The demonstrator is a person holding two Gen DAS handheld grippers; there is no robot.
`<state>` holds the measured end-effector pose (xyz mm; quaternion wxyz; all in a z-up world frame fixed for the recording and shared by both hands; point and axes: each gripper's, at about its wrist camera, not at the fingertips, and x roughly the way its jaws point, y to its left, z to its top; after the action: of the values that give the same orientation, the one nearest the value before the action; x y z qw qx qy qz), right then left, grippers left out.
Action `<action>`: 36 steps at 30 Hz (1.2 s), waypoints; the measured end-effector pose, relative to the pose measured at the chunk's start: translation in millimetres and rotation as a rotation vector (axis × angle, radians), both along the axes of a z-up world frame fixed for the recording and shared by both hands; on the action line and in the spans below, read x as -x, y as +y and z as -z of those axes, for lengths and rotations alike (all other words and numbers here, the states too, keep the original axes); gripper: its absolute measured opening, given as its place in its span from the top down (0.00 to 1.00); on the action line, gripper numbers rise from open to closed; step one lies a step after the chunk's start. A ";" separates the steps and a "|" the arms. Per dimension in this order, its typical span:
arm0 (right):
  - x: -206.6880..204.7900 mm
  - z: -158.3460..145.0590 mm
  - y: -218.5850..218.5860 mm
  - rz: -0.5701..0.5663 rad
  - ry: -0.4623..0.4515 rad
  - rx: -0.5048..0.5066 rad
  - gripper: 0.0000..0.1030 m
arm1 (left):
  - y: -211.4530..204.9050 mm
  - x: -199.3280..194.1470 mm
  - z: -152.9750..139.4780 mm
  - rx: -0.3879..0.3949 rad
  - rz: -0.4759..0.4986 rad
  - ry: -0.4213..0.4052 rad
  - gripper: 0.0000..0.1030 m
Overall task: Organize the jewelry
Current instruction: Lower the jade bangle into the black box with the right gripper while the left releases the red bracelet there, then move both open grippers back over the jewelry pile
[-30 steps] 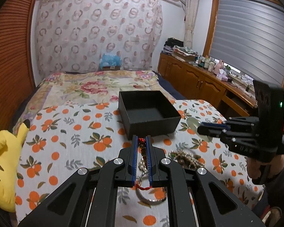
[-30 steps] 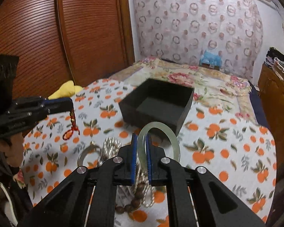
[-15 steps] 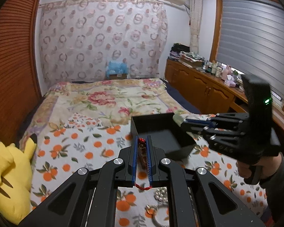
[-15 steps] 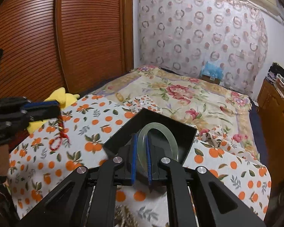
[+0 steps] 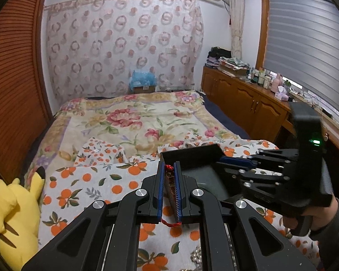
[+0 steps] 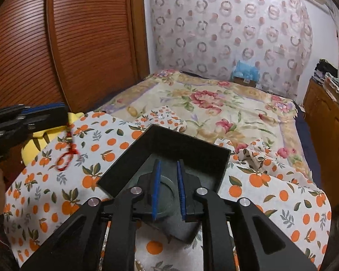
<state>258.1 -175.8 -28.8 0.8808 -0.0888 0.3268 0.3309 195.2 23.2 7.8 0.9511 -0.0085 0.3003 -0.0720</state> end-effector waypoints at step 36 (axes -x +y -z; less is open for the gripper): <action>112.8 21.6 -73.9 0.006 -0.003 -0.059 0.69 | -9.2 47.9 55.3 -0.037 0.048 0.086 0.34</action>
<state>145.3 -249.7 -50.4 0.8845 -0.0623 0.3160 0.3376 147.3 14.0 -47.5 0.9352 0.0131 0.3425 -0.0887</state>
